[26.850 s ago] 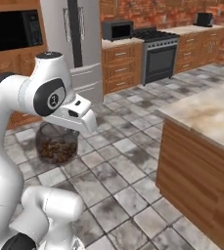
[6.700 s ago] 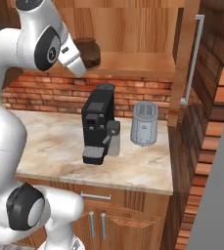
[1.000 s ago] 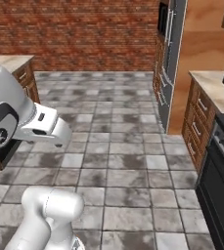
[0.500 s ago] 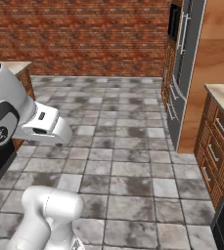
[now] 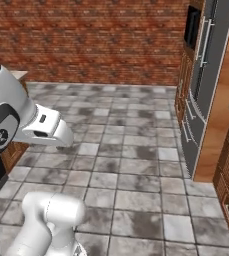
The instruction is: Pick the jar and jar from the dining table and place them in the open cabinet. Close the cabinet after placing the objects.
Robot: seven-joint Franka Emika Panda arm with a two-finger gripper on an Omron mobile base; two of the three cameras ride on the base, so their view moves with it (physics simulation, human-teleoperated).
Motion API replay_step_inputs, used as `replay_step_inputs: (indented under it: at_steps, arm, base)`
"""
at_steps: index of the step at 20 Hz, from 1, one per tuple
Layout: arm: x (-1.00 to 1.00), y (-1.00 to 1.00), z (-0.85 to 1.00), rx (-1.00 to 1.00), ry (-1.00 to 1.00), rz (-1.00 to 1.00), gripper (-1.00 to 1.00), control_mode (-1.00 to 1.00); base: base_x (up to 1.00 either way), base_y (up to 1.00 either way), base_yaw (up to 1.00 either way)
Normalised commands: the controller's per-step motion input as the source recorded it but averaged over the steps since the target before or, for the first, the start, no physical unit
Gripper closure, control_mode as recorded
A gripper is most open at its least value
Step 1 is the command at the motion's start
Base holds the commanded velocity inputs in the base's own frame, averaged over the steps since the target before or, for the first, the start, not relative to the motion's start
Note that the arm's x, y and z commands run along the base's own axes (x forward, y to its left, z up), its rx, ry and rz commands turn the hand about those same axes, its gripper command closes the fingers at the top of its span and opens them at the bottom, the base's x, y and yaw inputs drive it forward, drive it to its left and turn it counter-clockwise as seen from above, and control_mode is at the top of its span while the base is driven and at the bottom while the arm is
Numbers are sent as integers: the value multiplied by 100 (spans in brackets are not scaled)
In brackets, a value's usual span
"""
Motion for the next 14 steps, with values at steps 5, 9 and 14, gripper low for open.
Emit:
replay_step_inputs:
  at_steps: [5, 9, 14]
  arm:
    - [0, 0, 0, 0, 0, 0, -100, 100]
    - [0, 0, 0, 0, 0, 0, -100, 100]
    - [0, 0, 0, 0, 0, 0, -100, 100]
  base:
    - [83, 0, 7]
    - [83, 0, 6]
    - [84, 0, 6]
